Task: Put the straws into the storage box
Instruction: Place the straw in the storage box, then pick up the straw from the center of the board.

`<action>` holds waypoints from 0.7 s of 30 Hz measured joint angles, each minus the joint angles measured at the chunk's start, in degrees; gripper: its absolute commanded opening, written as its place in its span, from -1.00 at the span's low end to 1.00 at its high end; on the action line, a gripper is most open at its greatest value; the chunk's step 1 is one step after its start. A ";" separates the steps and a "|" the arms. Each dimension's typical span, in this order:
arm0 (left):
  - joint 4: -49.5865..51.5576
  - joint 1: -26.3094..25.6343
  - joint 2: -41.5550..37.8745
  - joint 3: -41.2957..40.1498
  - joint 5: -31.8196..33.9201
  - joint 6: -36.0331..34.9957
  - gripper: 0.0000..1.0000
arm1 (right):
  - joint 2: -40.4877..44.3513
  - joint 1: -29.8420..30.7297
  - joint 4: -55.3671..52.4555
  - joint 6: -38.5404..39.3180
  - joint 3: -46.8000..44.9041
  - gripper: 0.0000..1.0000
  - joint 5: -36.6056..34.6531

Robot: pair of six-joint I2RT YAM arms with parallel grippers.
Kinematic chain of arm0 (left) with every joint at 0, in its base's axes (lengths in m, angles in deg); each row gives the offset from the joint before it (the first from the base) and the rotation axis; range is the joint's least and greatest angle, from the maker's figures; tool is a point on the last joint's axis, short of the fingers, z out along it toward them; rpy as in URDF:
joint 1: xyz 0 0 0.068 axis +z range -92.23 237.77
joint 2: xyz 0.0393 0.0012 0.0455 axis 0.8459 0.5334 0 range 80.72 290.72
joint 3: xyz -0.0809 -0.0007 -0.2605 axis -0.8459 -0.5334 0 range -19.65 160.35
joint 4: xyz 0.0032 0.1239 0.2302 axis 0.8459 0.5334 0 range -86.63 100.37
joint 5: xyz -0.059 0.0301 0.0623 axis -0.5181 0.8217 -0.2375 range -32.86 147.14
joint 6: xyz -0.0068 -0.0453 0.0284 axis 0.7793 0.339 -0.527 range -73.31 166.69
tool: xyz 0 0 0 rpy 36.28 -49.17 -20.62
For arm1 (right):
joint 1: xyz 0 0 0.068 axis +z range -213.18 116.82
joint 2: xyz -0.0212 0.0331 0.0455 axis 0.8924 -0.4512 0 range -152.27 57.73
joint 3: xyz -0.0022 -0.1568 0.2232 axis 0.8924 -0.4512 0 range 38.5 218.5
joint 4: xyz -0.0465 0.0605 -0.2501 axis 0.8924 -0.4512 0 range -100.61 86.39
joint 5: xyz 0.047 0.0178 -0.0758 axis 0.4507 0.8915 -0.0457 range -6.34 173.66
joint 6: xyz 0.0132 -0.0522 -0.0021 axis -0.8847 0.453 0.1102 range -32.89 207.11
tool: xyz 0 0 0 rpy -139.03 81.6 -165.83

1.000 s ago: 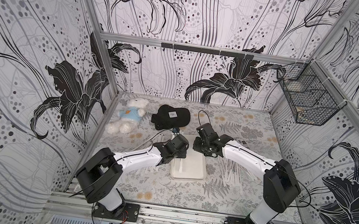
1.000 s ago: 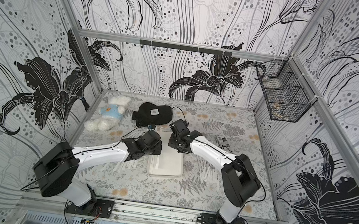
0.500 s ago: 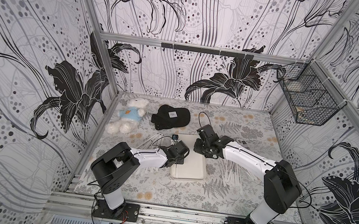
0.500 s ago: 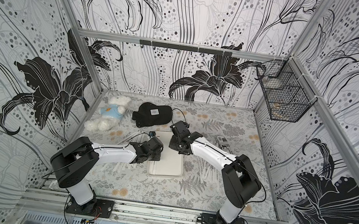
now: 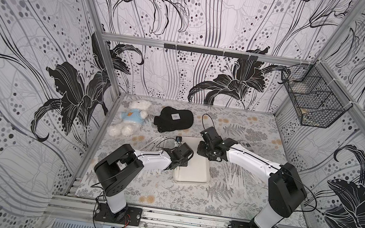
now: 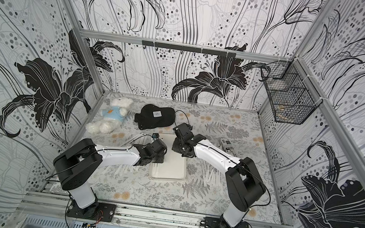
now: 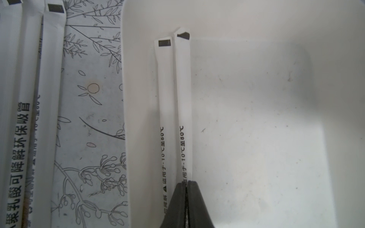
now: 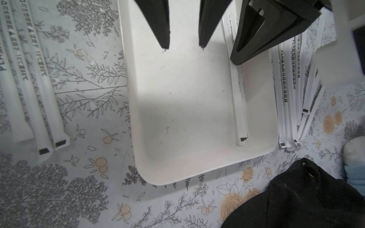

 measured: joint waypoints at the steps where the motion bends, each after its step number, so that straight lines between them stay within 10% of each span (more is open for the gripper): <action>1: 0.24 0.00 -0.11 0.07 0.07 -0.02 -0.61 | 0.04 -0.15 0.02 0.33 -0.07 -0.36 0.02; 12: 3.10 -0.02 -2.89 1.57 0.20 -0.57 -0.39 | 5.11 -5.81 -2.12 4.46 -3.78 -0.32 0.22; 21: 5.49 0.00 -14.99 5.16 1.33 -2.75 0.16 | 13.49 -17.55 -8.90 8.55 -13.86 -0.33 -3.56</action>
